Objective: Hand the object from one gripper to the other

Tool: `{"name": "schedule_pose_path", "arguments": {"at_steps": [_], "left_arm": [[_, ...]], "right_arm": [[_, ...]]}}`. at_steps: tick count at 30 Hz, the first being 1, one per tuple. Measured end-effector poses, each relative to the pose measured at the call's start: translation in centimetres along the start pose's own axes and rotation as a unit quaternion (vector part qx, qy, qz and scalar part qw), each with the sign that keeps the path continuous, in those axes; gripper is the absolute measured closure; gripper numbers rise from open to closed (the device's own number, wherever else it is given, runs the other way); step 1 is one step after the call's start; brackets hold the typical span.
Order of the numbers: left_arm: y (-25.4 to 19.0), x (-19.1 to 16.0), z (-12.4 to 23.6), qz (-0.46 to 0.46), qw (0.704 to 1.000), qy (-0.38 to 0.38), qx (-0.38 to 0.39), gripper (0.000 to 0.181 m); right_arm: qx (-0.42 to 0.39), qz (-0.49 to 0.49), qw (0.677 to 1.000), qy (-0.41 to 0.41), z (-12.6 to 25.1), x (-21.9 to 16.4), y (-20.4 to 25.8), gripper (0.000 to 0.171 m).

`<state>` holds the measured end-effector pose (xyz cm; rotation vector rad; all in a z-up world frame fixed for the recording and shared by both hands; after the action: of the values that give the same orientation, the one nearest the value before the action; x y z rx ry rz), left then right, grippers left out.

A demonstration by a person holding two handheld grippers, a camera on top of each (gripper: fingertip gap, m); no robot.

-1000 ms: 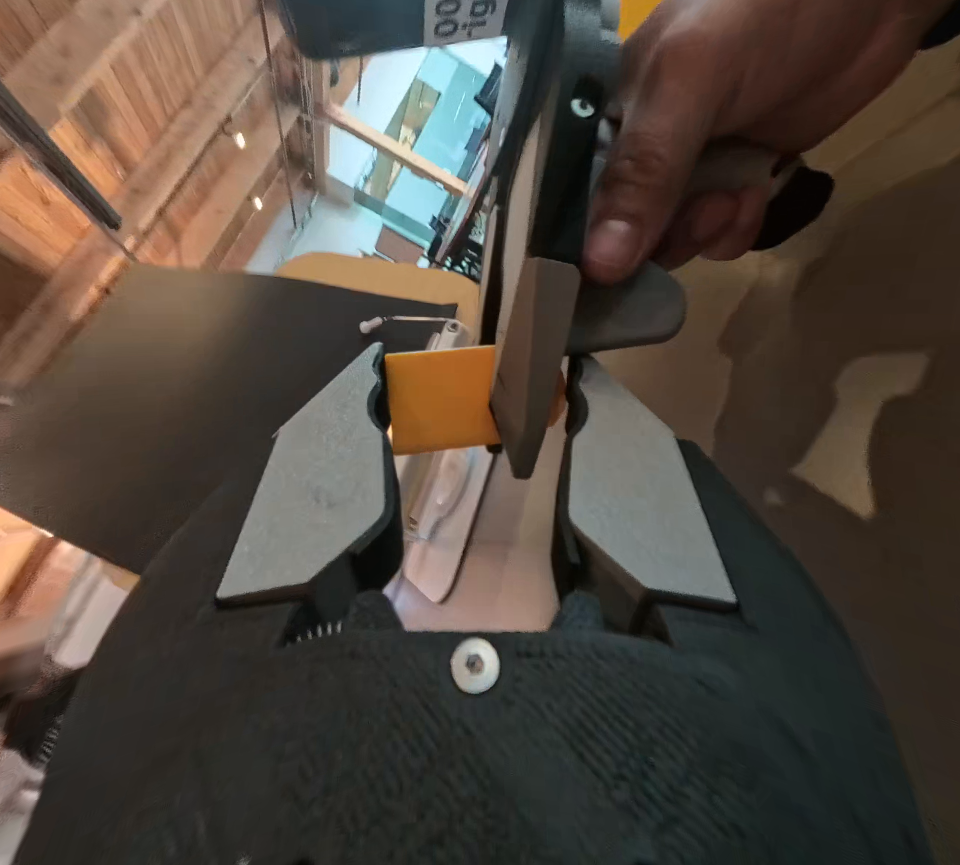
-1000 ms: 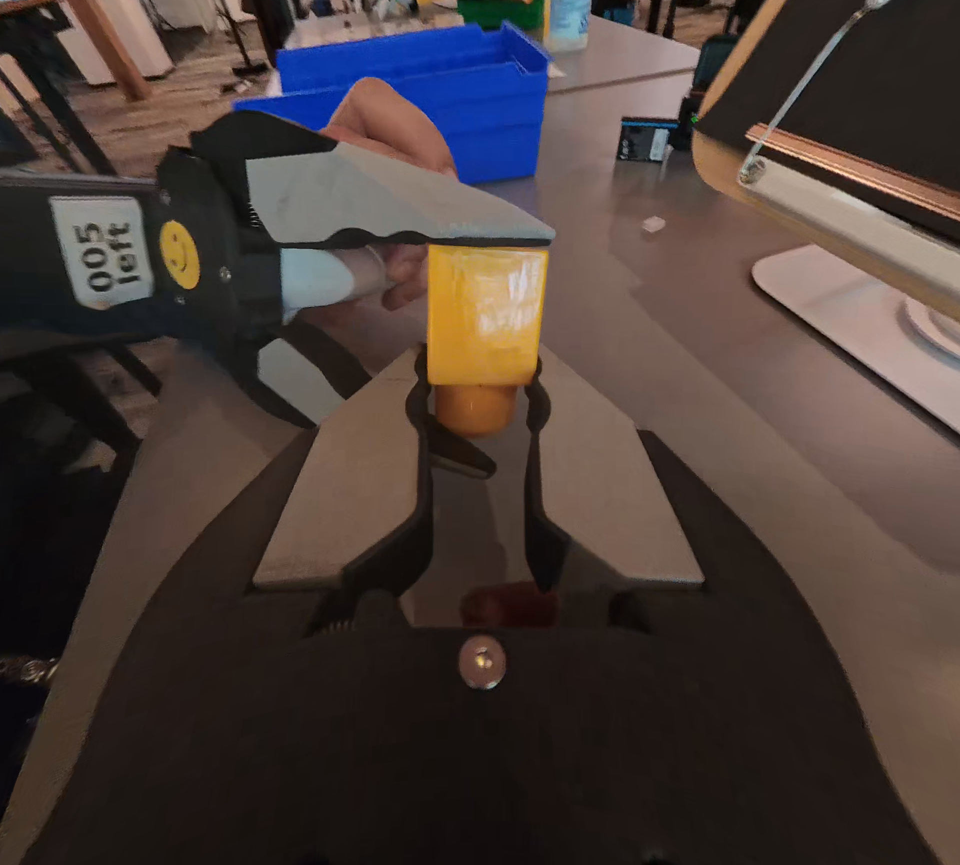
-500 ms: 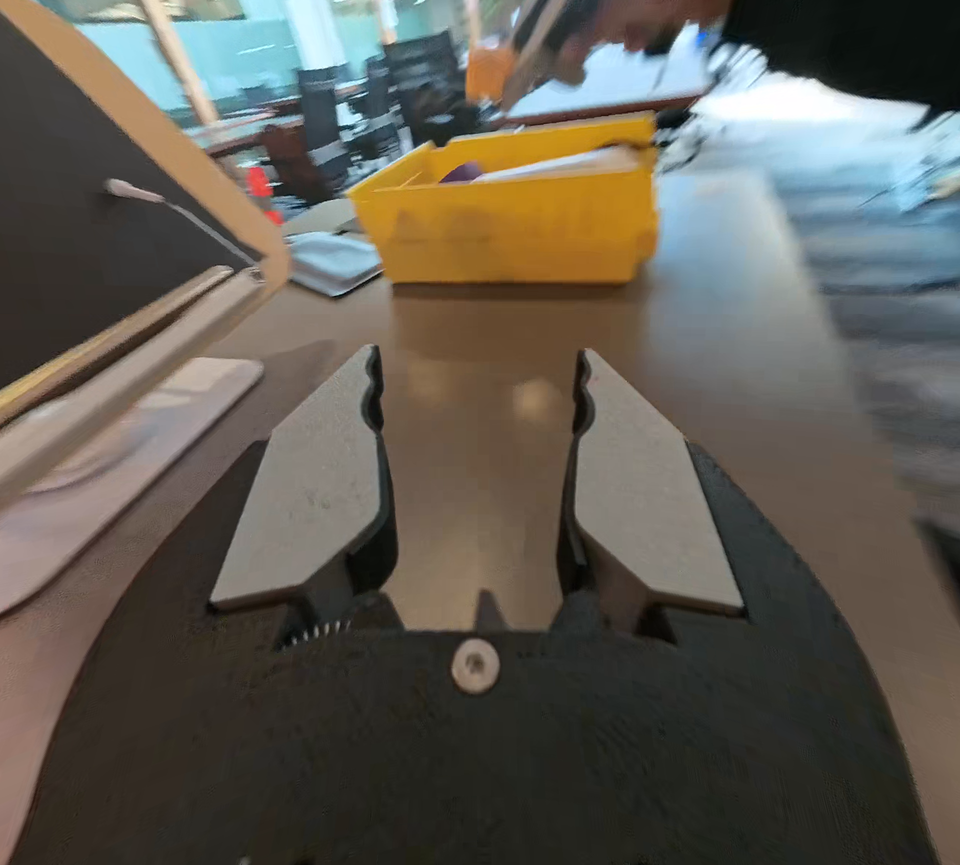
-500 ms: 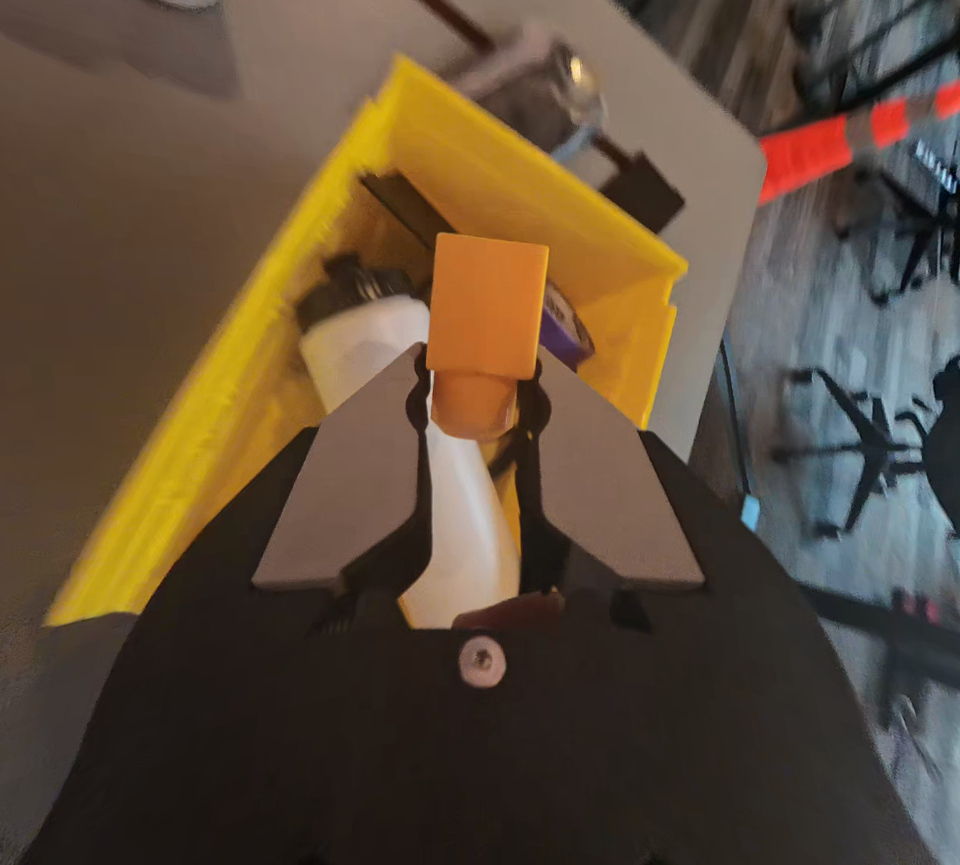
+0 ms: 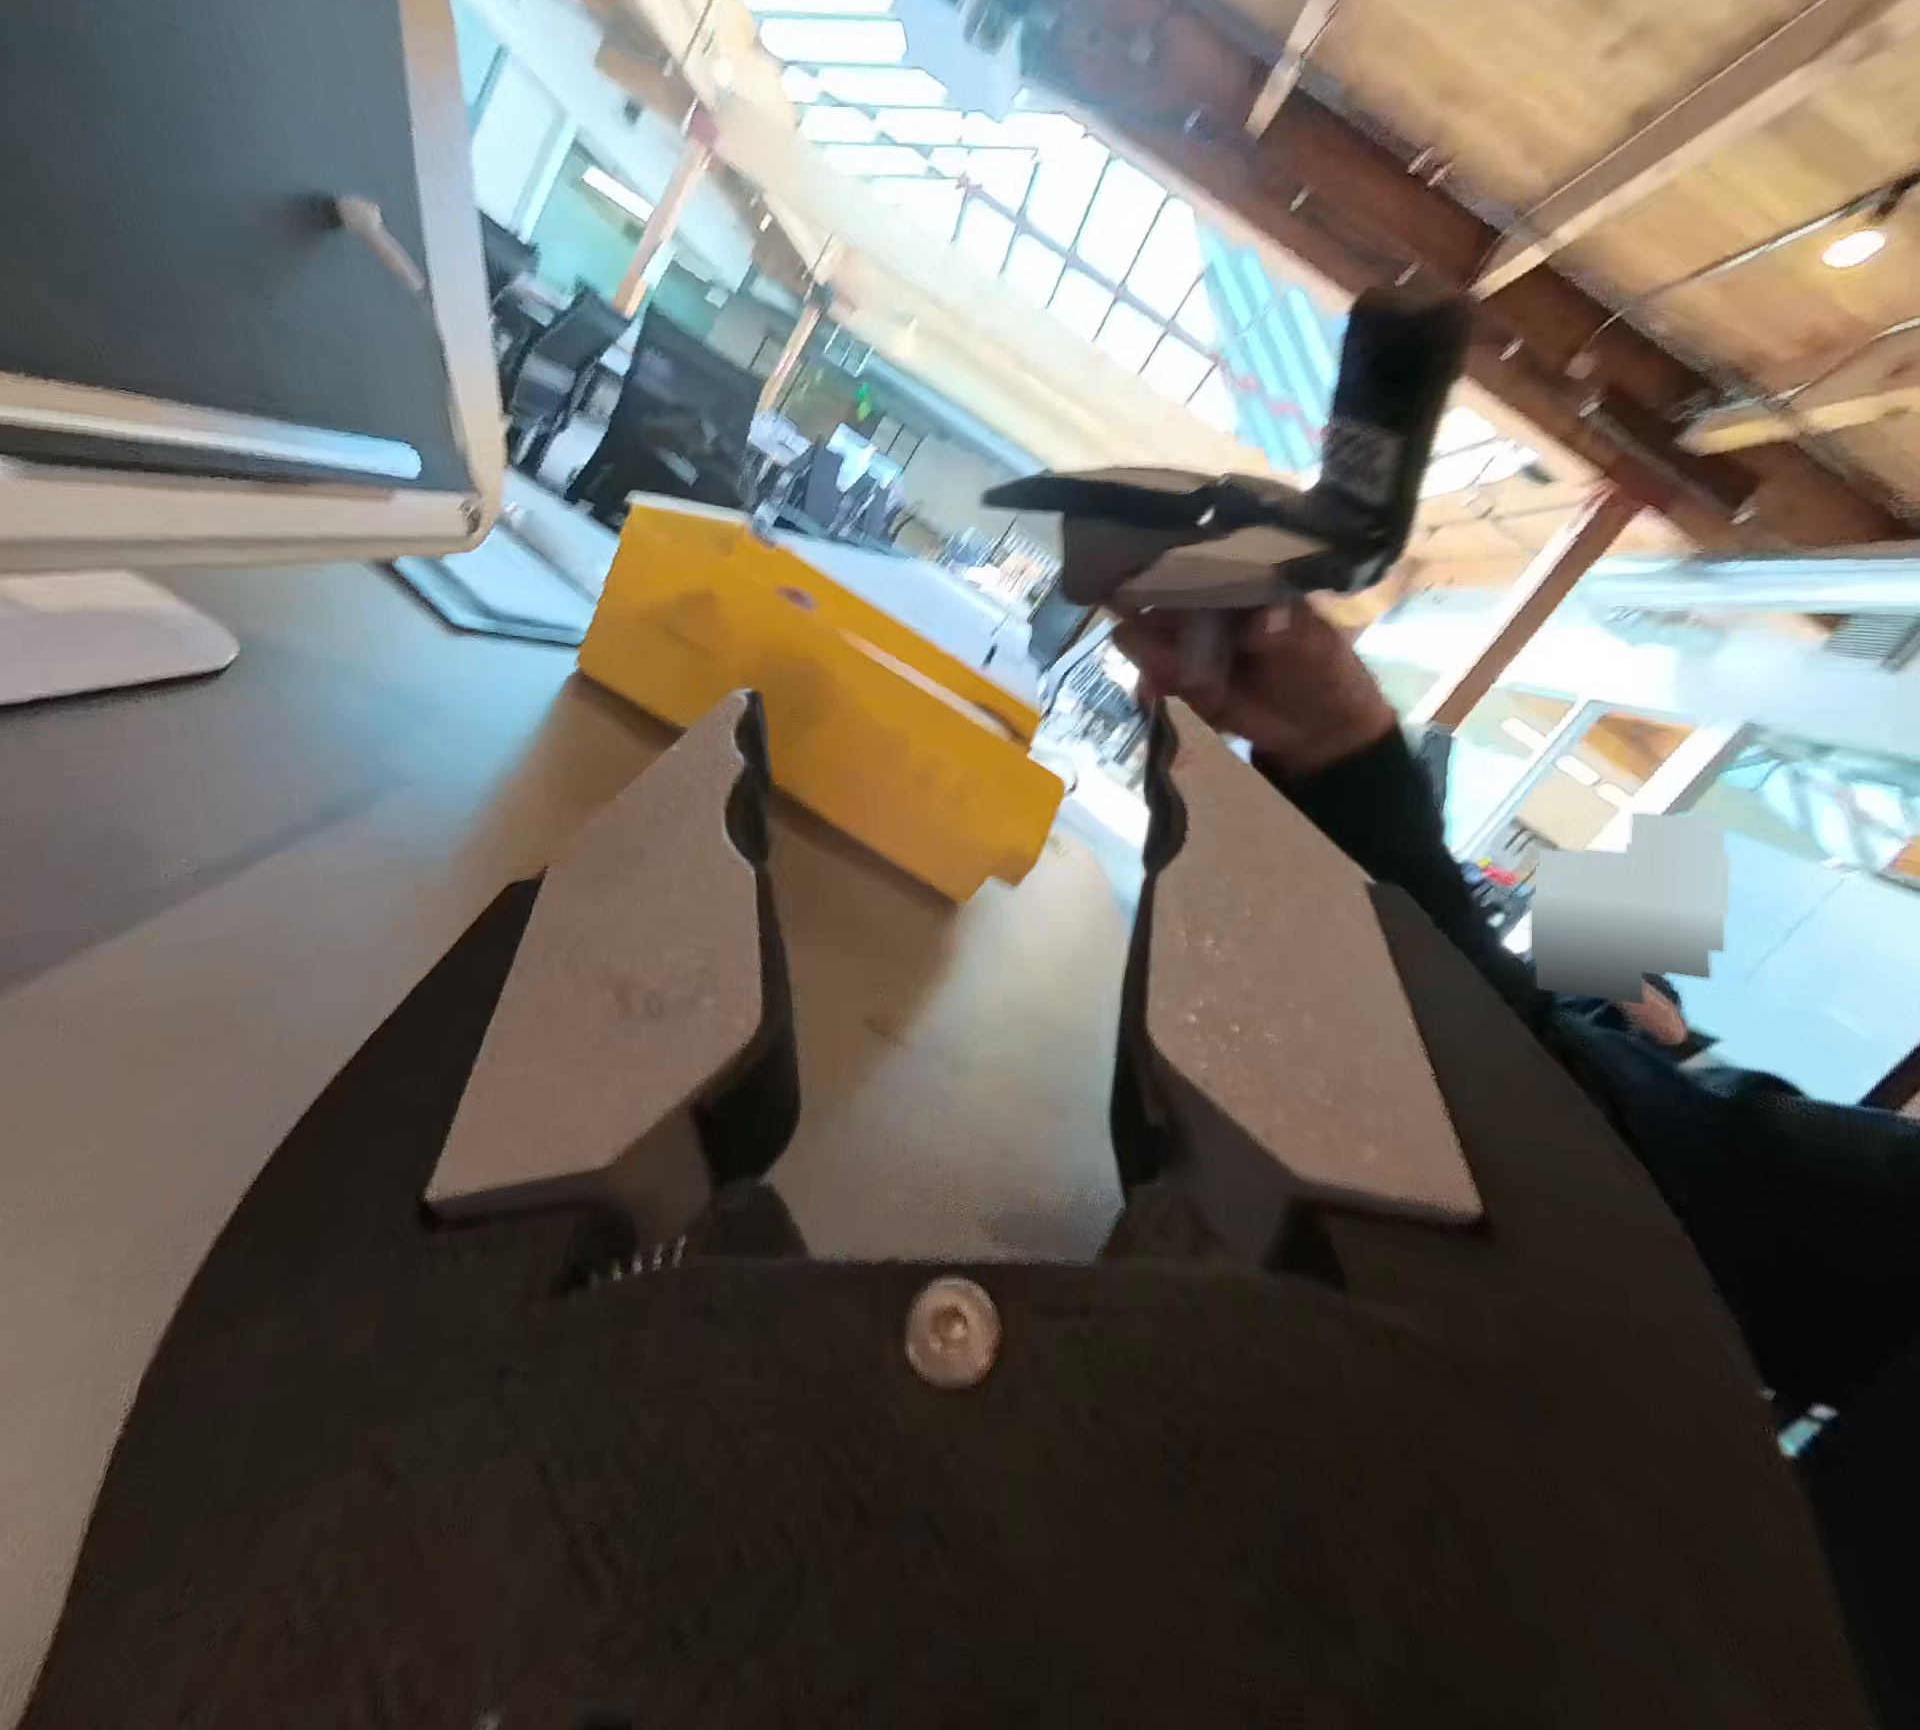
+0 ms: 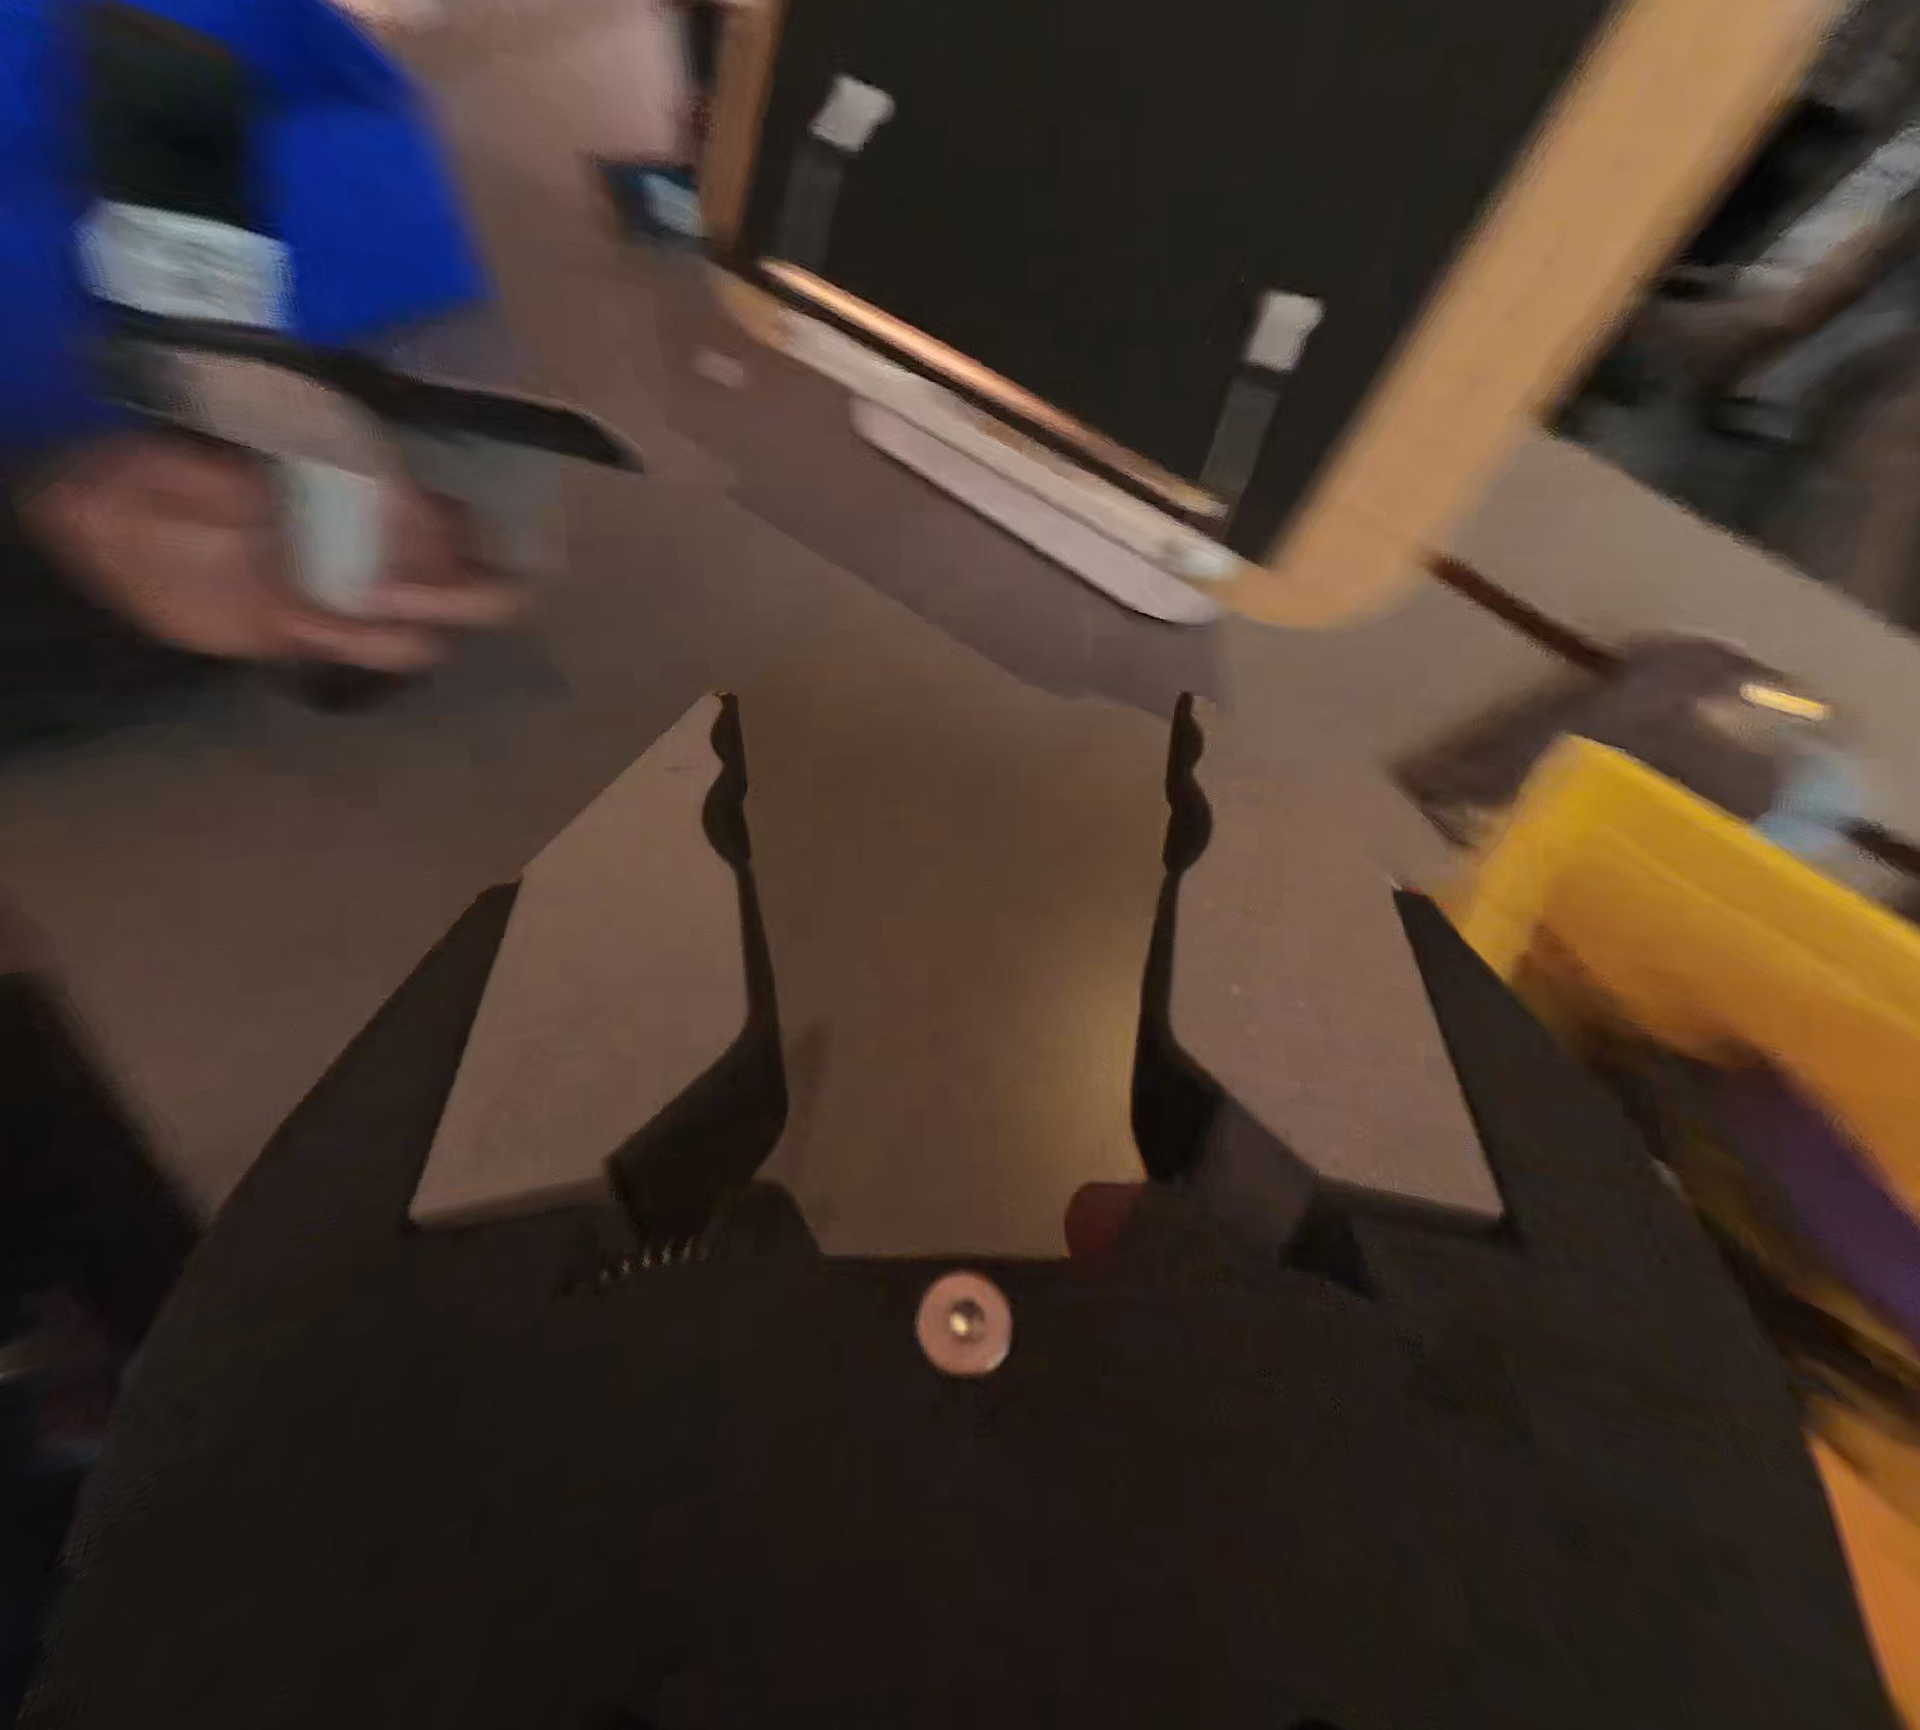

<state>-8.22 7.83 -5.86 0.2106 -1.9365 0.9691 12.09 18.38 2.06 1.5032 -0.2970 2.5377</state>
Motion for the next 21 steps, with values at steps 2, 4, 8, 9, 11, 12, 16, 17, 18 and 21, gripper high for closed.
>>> {"name": "schedule_pose_path", "arguments": {"at_steps": [2,4,8,9,11,12,16,17,18,21], "left_arm": [[0.8,-1.0,-0.1,-0.014,0.998,0.049,0.04,0.117],[1.8,-1.6,0.0,-0.029,0.992,0.091,0.082,0.128],[4.3,-1.2,1.3,-0.027,0.975,0.111,0.192,0.137],[4.6,-0.9,1.6,-0.03,0.973,0.106,0.204,0.143],[4.9,-0.5,2.0,-0.048,0.968,0.104,0.223,0.145],[5.2,-0.4,2.2,-0.059,0.965,0.106,0.234,0.141],[5.7,-0.4,2.5,-0.084,0.957,0.111,0.253,0.133],[5.8,-0.5,2.5,-0.088,0.956,0.115,0.255,0.133],[5.9,-0.5,2.6,-0.095,0.954,0.118,0.259,0.131],[6.1,-0.7,2.6,-0.134,0.946,0.131,0.263,0.132]], "right_arm": [[0.096,-0.033,0.995,-0.017,-2.3,0.0,3.1,0.096],[0.092,-0.031,0.995,0.014,-5.2,-1.4,4.0,0.103],[0.047,-0.051,0.996,0.064,-9.6,-3.7,4.2,0.099],[0.054,-0.071,0.995,0.04,-10.3,-3.5,4.4,0.095],[0.112,-0.132,0.984,-0.028,-10.9,-2.4,5.4,0.093],[0.144,-0.158,0.975,-0.06,-11.1,-1.9,5.8,0.1],[0.172,-0.19,0.955,-0.147,-12.1,-1.6,6.2,0.099],[0.173,-0.179,0.959,-0.138,-12.7,-2.0,6.4,0.097],[0.172,-0.167,0.963,-0.122,-13.5,-2.4,6.4,0.092],[0.182,-0.125,0.97,-0.101,-15.3,-2.7,6.2,0.09]]}}
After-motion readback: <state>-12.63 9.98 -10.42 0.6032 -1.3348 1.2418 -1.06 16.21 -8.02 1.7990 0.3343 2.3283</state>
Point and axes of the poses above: each gripper's, where its closed fingertips meet, z back along the fingers, x out of its top, y = z × x across the jaws, the point moved 6 cm from there along z, back along the fingers
